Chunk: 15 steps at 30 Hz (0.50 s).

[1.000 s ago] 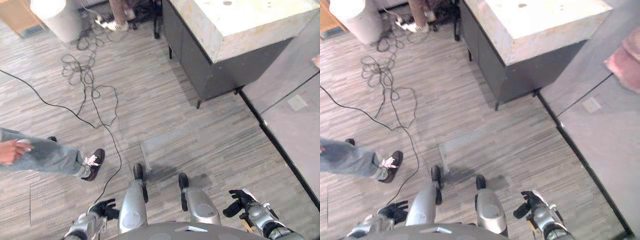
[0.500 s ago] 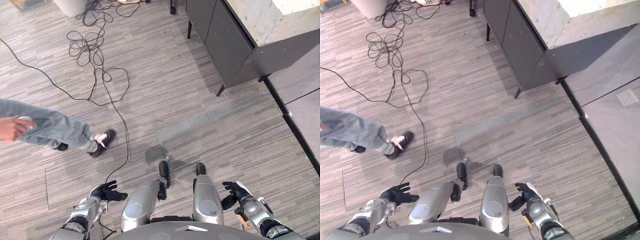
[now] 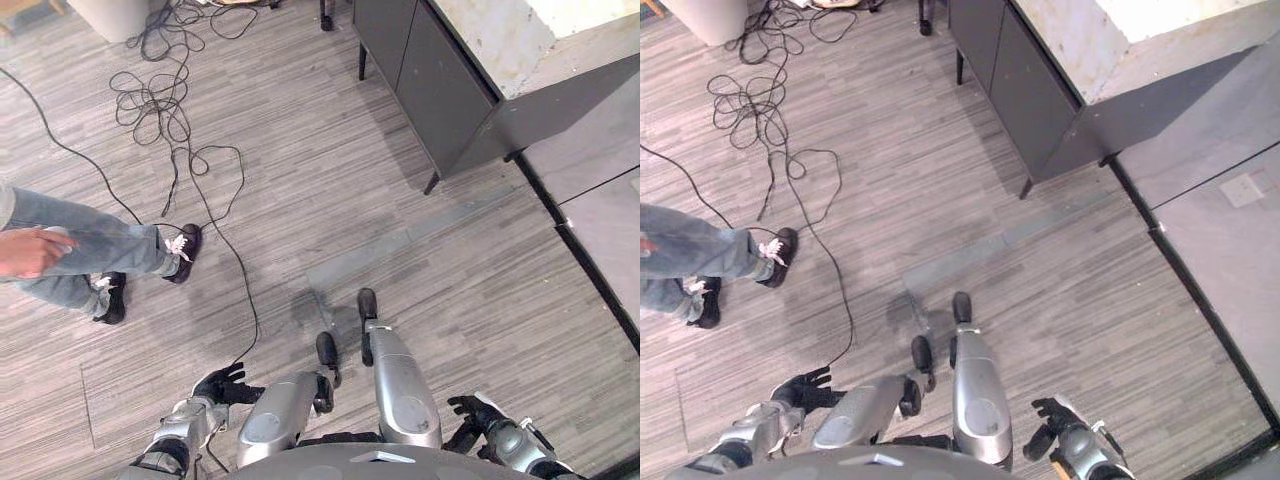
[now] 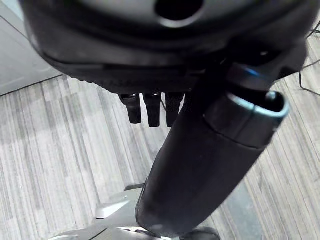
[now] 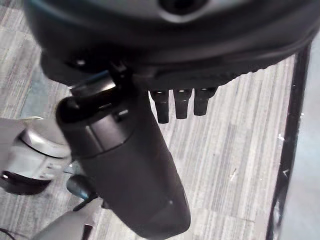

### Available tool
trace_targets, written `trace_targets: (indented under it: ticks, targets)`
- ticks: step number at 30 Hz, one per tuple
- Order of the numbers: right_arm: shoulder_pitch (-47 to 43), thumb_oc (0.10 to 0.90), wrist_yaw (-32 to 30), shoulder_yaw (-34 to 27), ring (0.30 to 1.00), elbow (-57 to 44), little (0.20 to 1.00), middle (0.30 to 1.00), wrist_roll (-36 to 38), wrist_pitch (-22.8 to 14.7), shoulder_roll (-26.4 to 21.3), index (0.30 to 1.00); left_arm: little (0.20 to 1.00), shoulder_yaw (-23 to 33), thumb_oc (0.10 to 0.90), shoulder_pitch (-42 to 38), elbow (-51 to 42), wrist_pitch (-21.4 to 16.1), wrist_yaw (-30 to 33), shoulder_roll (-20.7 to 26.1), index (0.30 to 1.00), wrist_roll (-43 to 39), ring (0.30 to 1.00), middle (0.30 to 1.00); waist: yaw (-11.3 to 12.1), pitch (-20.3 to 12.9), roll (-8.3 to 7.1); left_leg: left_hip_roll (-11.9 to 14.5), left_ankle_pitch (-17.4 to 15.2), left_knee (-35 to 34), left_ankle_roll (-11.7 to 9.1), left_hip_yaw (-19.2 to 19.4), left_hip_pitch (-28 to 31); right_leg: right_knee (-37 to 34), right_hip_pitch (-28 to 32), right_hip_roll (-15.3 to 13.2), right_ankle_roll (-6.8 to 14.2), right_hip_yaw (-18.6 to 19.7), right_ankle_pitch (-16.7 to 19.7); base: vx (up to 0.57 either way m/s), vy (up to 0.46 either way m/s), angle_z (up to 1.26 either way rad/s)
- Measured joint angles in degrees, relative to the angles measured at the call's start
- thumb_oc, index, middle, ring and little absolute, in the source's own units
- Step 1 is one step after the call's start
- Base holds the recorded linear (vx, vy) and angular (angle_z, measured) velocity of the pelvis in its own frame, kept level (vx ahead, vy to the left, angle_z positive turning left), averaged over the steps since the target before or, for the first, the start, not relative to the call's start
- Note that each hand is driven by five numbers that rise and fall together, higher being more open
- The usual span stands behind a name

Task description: Organize the bathroom.

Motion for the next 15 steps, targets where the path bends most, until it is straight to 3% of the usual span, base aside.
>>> trace_targets:
  ticks: [1, 2, 5, 7, 8, 9, 10, 11, 12, 13, 14, 15]
  targets:
    - [0.0, 0.8, 0.0, 0.0, 0.9, 0.0, 0.9, 0.9, 0.0, 0.0, 0.0, 0.9, 0.9, 0.0, 0.8, 0.0, 0.0, 0.0, 0.0, 0.0, 0.9, 0.0, 0.9, 0.9, 0.0, 0.0, 0.0, 0.0, 0.0, 0.0, 0.0, 0.0, 0.0, 0.0, 0.0, 0.0, 0.0, 0.0, 0.0, 0.08, -0.023, 0.11]
    - [-0.5, 0.8, -0.2, -0.2, 0.9, 0.0, 0.9, 0.9, 0.0, -0.1, -0.1, 0.9, 0.9, -0.1, 0.8, 0.1, 0.5, 0.1, -0.2, -0.2, 0.9, 0.0, 0.9, 0.9, -0.6, -0.4, 0.67, 0.6, -0.3, -1.3, -0.7, -0.8, 2.3, -1.9, 2.6, 0.6, -2.3, -1.2, 2.3, 0.09, -0.031, 0.23]
    - [-0.9, 0.8, -0.4, -0.9, 0.9, -0.1, 0.9, 0.9, 0.1, -0.2, -0.3, 0.9, 0.9, -0.1, 0.8, 0.5, 0.6, -1.2, -1.6, -0.4, 0.9, 0.3, 0.9, 0.9, -0.8, -2.2, 3.2, 3.0, -1.6, 0.4, -4.8, -3.5, 4.4, -1.5, 6.4, 2.2, -4.8, -4.0, -1.4, 0.16, -0.066, 0.45]
    - [-0.9, 0.8, -0.5, -0.9, 0.9, 1.1, 0.9, 0.9, 0.5, 0.2, 0.6, 0.9, 0.9, 0.6, 0.8, 0.6, 1.6, -2.4, -1.8, -0.6, 0.9, 1.8, 0.9, 0.9, -0.6, -5.5, 0.55, 1.0, 1.2, 12.0, -13.1, -5.8, -0.7, -2.0, 8.2, -0.9, -6.3, -5.1, -4.3, 0.09, -0.027, 0.51]
    - [-0.9, 0.8, -0.5, -0.9, 0.9, 1.1, 0.9, 0.9, 0.5, 0.2, 0.6, 0.9, 0.9, 0.6, 0.8, 0.6, 1.6, -2.4, -1.8, -0.6, 0.9, 1.8, 0.9, 0.9, -0.6, -5.5, 0.55, 1.0, 1.2, 12.0, -13.1, -5.8, -0.7, -2.0, 8.2, -0.9, -6.3, -5.1, -4.3, 0.05, -0.016, 0.05]
    - [-1.2, 0.8, -0.8, -0.8, 0.9, 1.1, 0.9, 0.9, 1.2, 0.0, 0.5, 0.9, 0.9, 1.6, 0.8, 0.5, 2.8, -2.3, -2.0, -0.9, 0.9, 1.4, 0.9, 0.9, 0.3, -6.3, -0.45, 0.7, 2.6, 25.2, -14.4, -6.6, -5.9, -2.7, 9.6, -1.5, -7.0, -4.6, -4.4, 0.14, -0.002, -0.12]
    - [-1.5, 0.8, -1.5, -0.8, 0.9, 1.4, 0.9, 0.9, 1.6, 0.1, 0.2, 0.9, 0.9, 2.3, 0.8, 1.2, 3.2, -2.5, -1.8, -0.8, 0.9, 1.8, 0.9, 0.9, 0.8, -6.6, -0.25, 2.5, 6.4, 38.2, -15.3, -8.1, -10.9, -2.3, 11.1, 0.1, -8.7, -4.3, -5.5, 0.21, 0.017, -0.19]
    - [-2.6, 0.8, -1.4, -0.6, 0.9, 2.3, 0.9, 0.9, 2.5, 0.1, -0.1, 0.9, 0.9, 2.3, 0.8, 1.4, 3.4, -2.5, -1.1, -0.8, 0.9, 1.7, 0.9, 0.9, 0.7, -7.4, 0.02, 2.2, 9.4, 46.0, -15.6, -9.8, -15.7, -1.5, 11.0, 1.3, -9.6, -3.3, -6.1, 0.4, 0.177, -0.87]
    - [-6.2, 0.8, -1.1, -0.3, 0.9, 5.1, 0.9, 0.9, 2.6, 1.1, 0.8, 0.9, 0.9, 2.3, 0.8, 0.7, 3.7, -2.1, -0.5, -0.3, 0.9, 1.8, 0.9, 0.9, 3.2, -6.7, -1.76, 4.0, 10.0, 56.7, -11.0, -10.2, -25.0, -1.9, 11.0, 2.5, -9.6, 0.2, -6.6, 0.41, 0.292, -1.23]
    - [-6.5, 0.8, -1.2, -0.4, 0.9, 4.8, 0.9, 0.9, 2.6, 1.0, 1.5, 0.9, 0.9, 2.4, 0.8, 0.9, 3.6, -1.8, 0.1, 0.0, 0.9, 1.8, 0.9, 0.9, 4.2, -6.8, -3.24, 6.8, 9.0, 49.4, -8.7, -9.1, -25.0, -2.3, 11.9, 2.8, -9.0, 1.9, -6.5, 0.41, 0.369, -1.49]
    - [-6.4, 0.8, -1.3, -0.9, 0.9, 4.5, 0.9, 0.9, 2.7, 0.8, 2.2, 0.9, 0.9, 2.2, 0.8, 2.6, 3.7, -0.7, 0.9, 1.0, 0.9, 1.7, 0.9, 0.9, 3.9, -7.1, -3.98, 10.8, 8.0, 35.5, -7.6, -8.6, -22.4, -3.6, 13.6, 4.5, -7.5, 3.2, -6.5, 0.24, 0.34, -1.0]
    - [-6.0, 0.8, -1.7, -0.9, 0.9, 4.6, 0.9, 0.9, 2.8, 0.9, 2.4, 0.9, 0.9, 1.7, 0.8, 4.3, 3.6, 0.2, 0.8, 1.9, 0.9, 1.7, 0.9, 0.9, 3.1, -8.0, -3.47, 13.8, 7.6, 19.7, -7.3, -11.1, -19.1, -4.2, 14.9, 6.3, -7.7, 3.4, -6.7, 0.16, 0.29, -0.73]
